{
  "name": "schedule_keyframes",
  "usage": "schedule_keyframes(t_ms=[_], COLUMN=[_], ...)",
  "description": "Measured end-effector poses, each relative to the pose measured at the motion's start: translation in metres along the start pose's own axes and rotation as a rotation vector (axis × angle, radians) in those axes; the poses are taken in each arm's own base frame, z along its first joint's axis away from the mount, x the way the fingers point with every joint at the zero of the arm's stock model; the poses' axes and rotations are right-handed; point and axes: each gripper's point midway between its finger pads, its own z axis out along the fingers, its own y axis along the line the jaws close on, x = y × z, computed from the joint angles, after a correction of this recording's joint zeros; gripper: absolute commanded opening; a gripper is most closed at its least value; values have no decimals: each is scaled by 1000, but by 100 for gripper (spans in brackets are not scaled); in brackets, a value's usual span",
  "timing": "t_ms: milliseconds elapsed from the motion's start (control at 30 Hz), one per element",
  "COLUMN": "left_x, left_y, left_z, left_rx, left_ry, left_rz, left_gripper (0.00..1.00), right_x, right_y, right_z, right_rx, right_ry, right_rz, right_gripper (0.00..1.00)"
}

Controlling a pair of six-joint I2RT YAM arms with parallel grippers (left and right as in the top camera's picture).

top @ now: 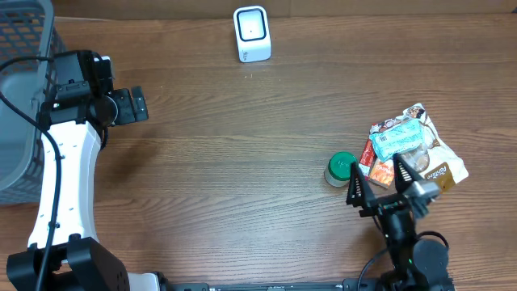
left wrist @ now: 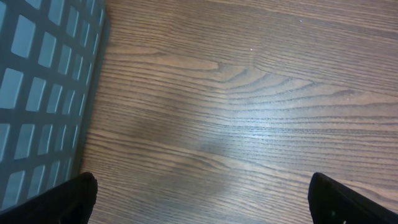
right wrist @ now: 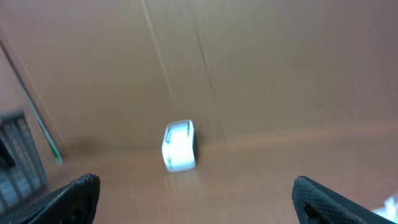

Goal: Scan the item barcode

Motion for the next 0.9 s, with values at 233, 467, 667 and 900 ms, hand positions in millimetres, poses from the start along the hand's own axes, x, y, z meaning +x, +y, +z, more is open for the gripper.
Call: schedule_keyframes(t_ms=[233, 467, 667, 900], left_x=[0, 0, 0, 0], left_y=[0, 0, 0, 0], left_z=[0, 0, 0, 0], left_rx=[0, 0, 0, 0], left_ry=[0, 0, 0, 0], left_rz=[0, 0, 0, 0], left_gripper=[100, 100, 100, 100], right_x=[25, 26, 27, 28], right_y=[-25, -25, -17, -14], right_z=[-2, -2, -2, -2], right_rx=[88, 81, 23, 5], right_ry=[107, 112, 123, 126], right_rz=[-5, -39, -186, -239], right_gripper=[100, 100, 100, 100])
